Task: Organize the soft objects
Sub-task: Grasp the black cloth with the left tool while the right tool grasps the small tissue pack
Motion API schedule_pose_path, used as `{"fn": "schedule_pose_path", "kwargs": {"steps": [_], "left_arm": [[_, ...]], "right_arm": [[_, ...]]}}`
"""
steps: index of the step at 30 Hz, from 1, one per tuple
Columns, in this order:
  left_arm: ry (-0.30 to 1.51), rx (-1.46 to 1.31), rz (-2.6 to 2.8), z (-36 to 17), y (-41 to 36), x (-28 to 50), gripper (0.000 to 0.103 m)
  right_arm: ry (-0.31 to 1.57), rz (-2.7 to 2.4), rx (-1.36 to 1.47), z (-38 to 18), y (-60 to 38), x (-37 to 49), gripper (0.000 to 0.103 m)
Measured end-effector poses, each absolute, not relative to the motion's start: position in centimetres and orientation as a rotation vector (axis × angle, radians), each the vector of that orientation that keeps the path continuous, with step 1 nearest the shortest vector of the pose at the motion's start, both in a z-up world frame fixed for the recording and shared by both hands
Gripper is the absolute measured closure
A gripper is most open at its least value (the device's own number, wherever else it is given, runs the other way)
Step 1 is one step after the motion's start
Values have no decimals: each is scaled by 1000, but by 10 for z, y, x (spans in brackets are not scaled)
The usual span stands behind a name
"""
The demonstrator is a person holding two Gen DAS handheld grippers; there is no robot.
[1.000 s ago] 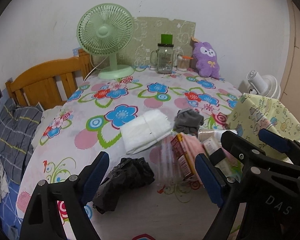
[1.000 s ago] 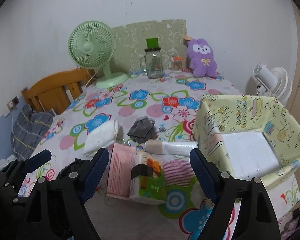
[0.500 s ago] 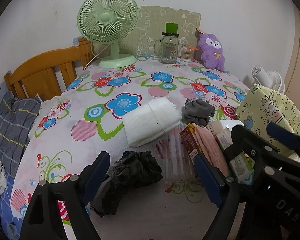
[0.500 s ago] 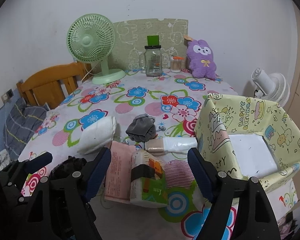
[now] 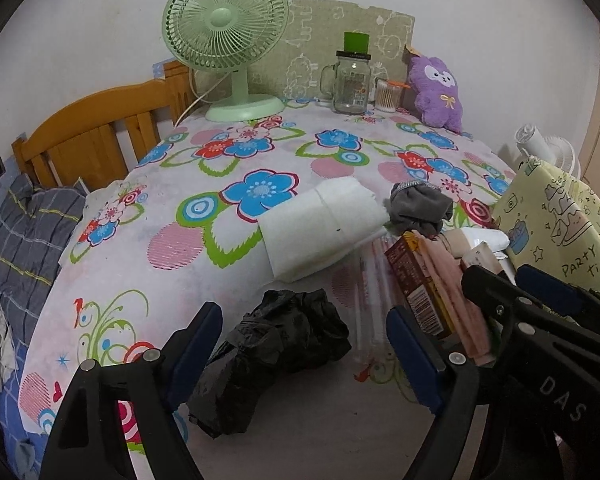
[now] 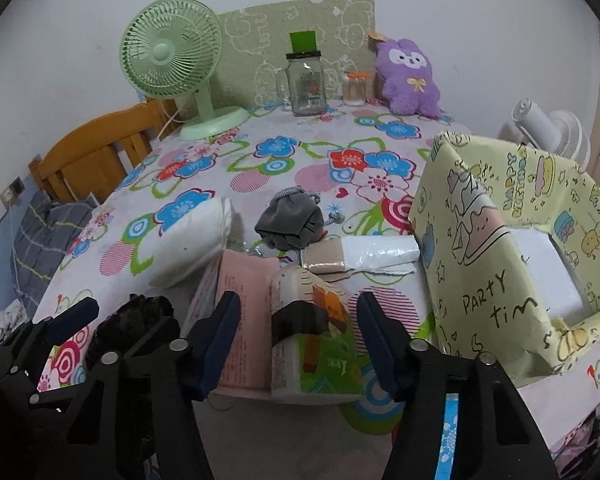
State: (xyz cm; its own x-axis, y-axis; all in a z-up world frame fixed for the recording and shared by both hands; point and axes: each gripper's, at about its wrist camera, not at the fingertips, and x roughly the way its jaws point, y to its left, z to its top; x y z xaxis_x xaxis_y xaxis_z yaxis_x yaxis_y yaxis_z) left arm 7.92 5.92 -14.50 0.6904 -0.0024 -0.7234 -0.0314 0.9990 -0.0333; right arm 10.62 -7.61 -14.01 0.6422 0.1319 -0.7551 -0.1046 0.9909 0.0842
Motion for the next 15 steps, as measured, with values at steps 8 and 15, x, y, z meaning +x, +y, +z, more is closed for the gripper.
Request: {"fn": "schedule_pose_path", "kwargs": {"steps": [8, 15], "left_arm": [[830, -73, 1, -153, 62, 86, 27], [845, -89, -5, -155, 62, 89, 49]], "right_arm": [[874, 137, 41, -147, -73, 112, 52], [868, 142, 35, -148, -68, 114, 70]]}}
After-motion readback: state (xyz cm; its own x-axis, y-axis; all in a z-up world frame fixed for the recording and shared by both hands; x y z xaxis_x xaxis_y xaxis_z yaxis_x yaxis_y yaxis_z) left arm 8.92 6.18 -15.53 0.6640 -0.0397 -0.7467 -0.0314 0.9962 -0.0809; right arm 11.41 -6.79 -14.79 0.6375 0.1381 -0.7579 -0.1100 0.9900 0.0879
